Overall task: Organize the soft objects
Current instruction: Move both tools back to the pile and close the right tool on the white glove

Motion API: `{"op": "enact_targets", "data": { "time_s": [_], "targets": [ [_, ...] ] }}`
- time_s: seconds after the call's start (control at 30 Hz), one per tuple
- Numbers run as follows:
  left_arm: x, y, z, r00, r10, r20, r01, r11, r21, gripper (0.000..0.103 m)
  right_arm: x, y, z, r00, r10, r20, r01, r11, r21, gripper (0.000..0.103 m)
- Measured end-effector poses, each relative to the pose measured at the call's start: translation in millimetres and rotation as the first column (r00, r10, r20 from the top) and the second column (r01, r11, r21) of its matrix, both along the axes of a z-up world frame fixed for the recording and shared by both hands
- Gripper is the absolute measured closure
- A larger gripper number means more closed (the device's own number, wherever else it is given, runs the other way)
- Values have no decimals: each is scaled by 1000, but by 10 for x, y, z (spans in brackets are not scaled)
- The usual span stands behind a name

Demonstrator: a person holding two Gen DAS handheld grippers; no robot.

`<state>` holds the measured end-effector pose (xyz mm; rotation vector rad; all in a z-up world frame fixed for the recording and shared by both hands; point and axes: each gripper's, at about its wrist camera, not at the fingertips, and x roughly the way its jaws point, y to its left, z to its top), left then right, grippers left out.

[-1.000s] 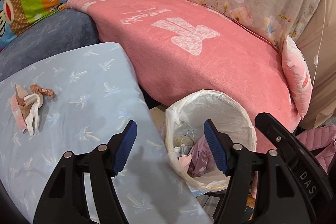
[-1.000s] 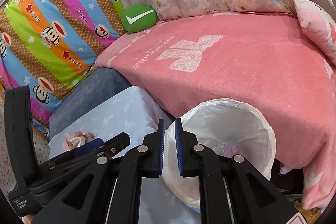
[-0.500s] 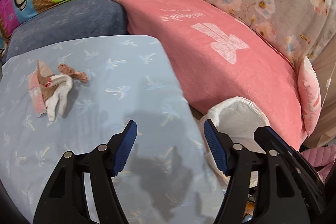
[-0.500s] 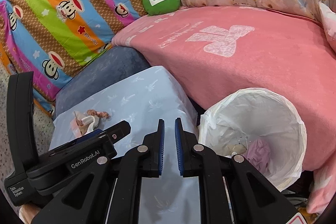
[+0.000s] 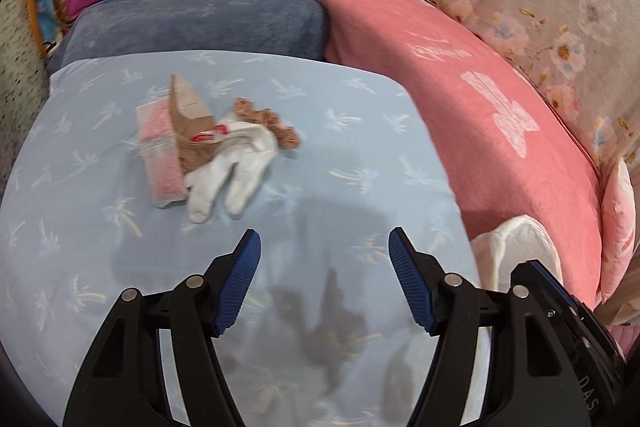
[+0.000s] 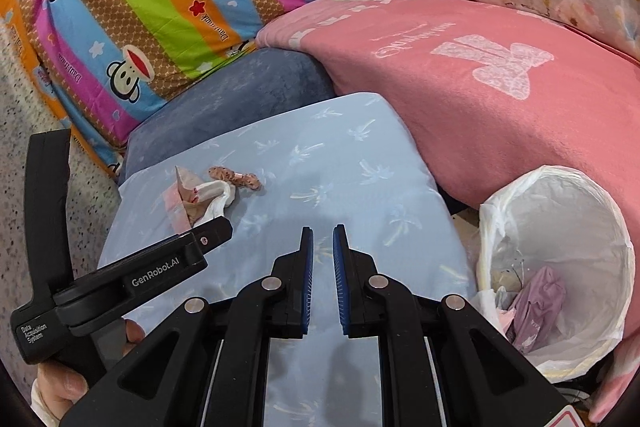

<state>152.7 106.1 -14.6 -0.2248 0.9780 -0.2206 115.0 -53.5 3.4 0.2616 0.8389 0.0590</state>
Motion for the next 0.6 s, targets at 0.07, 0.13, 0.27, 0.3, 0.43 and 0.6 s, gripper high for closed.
{"op": "enact_targets", "data": {
  "time_s": [0.07, 0.13, 0.27, 0.3, 0.43, 0.6],
  "targets": [
    [35, 155, -42, 1000, 26, -7, -26, 1000, 3, 39, 69, 126, -36, 1000, 16, -6, -16, 1000, 2, 82],
    [67, 306, -76, 999, 52, -14, -52, 999, 3, 36, 134, 240, -75, 999, 33, -17, -33, 999, 9, 81],
    [158, 620, -161, 994, 105, -32, -105, 994, 2, 34, 314, 489, -181, 997, 70, -43, -69, 997, 18, 81],
    [184, 692, -185, 992, 117, -37, -117, 993, 3, 34, 353, 539, -204, 996, 75, -47, -75, 997, 20, 81],
    [301, 936, -263, 986, 159, -57, -160, 987, -11, 34, 570, 776, -311, 993, 102, -63, -100, 995, 30, 80],
    [464, 1135, -382, 979, 184, -83, -188, 982, -34, 34, 821, 1040, -463, 988, 130, -84, -129, 991, 24, 75]
  ]
}}
